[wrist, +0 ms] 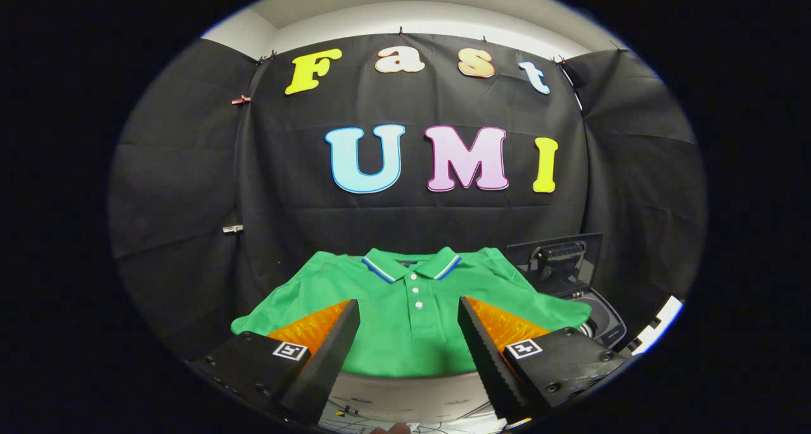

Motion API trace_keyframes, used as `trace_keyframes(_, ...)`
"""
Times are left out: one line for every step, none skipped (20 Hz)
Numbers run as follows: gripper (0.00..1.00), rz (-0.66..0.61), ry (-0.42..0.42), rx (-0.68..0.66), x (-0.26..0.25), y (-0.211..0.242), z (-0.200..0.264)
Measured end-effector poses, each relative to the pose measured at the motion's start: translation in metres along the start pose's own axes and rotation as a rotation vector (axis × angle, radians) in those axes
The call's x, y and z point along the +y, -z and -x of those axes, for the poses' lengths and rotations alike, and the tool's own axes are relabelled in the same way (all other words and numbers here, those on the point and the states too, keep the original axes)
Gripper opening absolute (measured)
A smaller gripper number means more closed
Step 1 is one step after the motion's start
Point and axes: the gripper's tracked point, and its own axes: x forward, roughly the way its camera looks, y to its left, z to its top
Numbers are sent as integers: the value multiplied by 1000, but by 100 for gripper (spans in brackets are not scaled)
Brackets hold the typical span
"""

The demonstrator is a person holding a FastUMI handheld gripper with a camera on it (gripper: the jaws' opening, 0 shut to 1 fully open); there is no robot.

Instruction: Put the clothes into the washing machine and then close the washing machine lid.

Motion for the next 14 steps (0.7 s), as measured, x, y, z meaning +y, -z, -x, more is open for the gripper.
trace_keyframes(98, 6, 0, 18, -2, -5, -13)
trace_keyframes(98, 14, -3, 42, -2, -7, -24)
trace_keyframes(98, 24, -6, 69, -2, -8, -34)
trace_keyframes(98, 42, -3, 100, -2, -8, -44)
trace_keyframes(98, 62, -5, 131, -3, -7, -54)
trace_keyframes(98, 80, 1, 167, -5, -4, -64)
trace_keyframes(98, 83, -4, 193, -5, -5, -72)
trace_keyframes(98, 74, -13, 205, -3, -7, -80)
trace_keyframes(98, 56, -24, 243, -2, -4, -89)
trace_keyframes(98, 38, -31, 284, -1, 0, -96)
trace_keyframes(98, 28, -36, 325, -1, 6, -103)
trace_keyframes(98, 25, -31, 376, -3, 12, -108)
trace_keyframes(98, 22, -18, 410, -7, 15, -117)
trace_keyframes(98, 24, -10, 440, -10, 19, -121)
